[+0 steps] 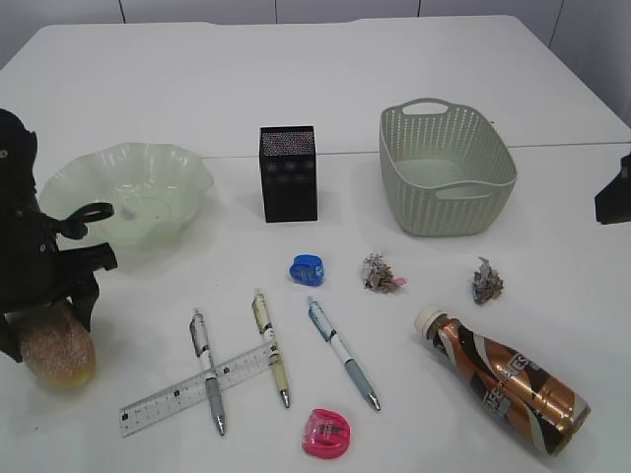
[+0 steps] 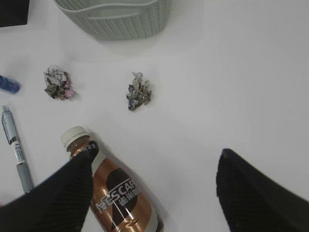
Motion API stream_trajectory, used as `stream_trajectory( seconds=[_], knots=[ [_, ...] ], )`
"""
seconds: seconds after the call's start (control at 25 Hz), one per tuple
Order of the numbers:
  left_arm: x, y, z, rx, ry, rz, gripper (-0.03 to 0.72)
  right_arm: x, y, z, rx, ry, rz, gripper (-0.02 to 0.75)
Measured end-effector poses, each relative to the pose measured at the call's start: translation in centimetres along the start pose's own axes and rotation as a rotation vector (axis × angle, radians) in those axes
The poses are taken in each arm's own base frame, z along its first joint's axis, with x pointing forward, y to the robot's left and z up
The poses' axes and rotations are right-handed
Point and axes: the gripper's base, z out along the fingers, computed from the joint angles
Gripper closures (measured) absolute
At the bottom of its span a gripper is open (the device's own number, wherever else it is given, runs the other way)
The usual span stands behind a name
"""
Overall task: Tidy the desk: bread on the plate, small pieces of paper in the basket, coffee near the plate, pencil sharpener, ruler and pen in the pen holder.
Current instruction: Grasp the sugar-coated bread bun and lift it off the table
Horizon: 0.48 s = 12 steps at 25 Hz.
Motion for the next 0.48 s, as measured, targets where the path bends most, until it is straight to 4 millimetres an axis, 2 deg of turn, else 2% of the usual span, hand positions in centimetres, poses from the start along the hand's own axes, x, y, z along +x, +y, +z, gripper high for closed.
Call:
stream_trajectory(
  seconds=[0.36,0.48],
  knots=[
    [-0.7,0.0,-6.3,0.282,-0.186,-0.019,0.203,0.0,0.0,0.0,0.000,-0.001,0.000,0.153],
    [-1.4,0.0,-8.4,0.419,-0.229,-0.086,0.203,0.0,0.0,0.0,0.000,-0.001,0.000,0.154]
  ],
)
